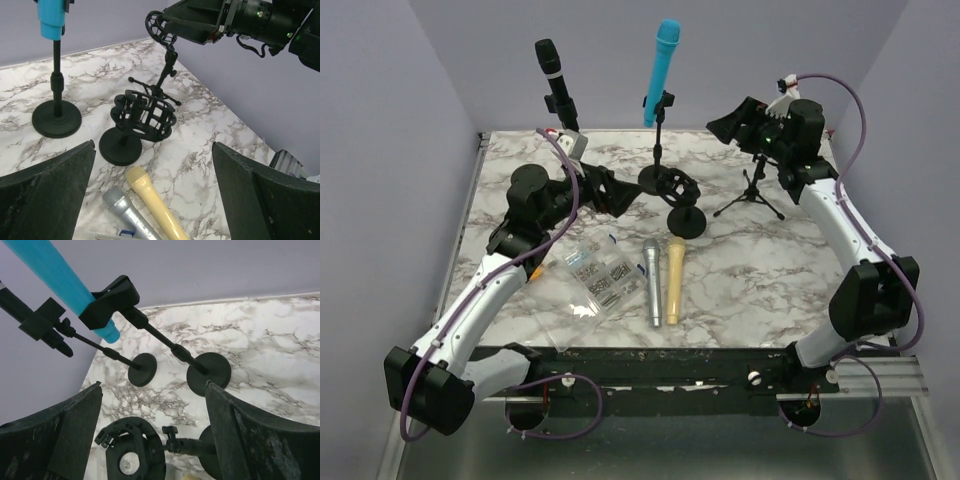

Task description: Remove the microphone from the stand

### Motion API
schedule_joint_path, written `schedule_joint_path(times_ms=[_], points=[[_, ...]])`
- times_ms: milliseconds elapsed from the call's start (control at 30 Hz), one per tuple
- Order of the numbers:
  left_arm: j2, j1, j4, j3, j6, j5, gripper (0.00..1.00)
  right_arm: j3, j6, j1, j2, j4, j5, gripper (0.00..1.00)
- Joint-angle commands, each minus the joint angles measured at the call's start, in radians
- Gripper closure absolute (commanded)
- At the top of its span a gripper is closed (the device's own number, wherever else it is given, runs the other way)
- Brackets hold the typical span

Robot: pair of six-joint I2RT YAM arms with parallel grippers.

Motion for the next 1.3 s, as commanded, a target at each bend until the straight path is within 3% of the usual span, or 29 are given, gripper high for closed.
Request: schedule_joint_path(times_ms=[0, 233, 400, 600, 767, 933, 1133, 1267], points=[[0.079, -0.008, 0.066, 0.113, -0.009, -0.085, 0.01, 0.082, 0.045, 0.006, 0.101, 0.052, -0.114, 0.15], [0.303, -0.011, 0.021, 0.362, 0.052, -0.315, 0.01, 0.098, 0.138, 0.006, 0.148, 0.157, -0.208, 0.15], [0.485, -0.018, 0.047, 0.576, 0.134, -0.379, 0.01, 0.087, 0.152, 0.005, 0.152, 0.169, -0.193, 0.15], [0.712, -0.020, 0.076, 0.827, 0.188, -0.339, 0.01, 0.034, 0.158, 0.006, 0.129, 0.200, -0.184, 0.15], [0.837, -0.022, 0.150, 0.944, 0.212, -0.301, 0.02, 0.027, 0.119, 0.006, 0.128, 0.166, -0.146, 0.15], [0.954, -0.022, 0.148, 1.085, 0.250, -0.307, 0.08, 0.031, 0.105, 0.006, 0.139, 0.145, -0.139, 0.15], [1.024, -0.019, 0.156, 1.131, 0.274, -0.315, 0.25, 0.064, 0.075, 0.006, 0.159, 0.125, -0.138, 0.15], [1.052, -0.013, 0.171, 1.151, 0.272, -0.227, 0.35, 0.096, 0.062, 0.006, 0.192, 0.135, -0.164, 0.15]])
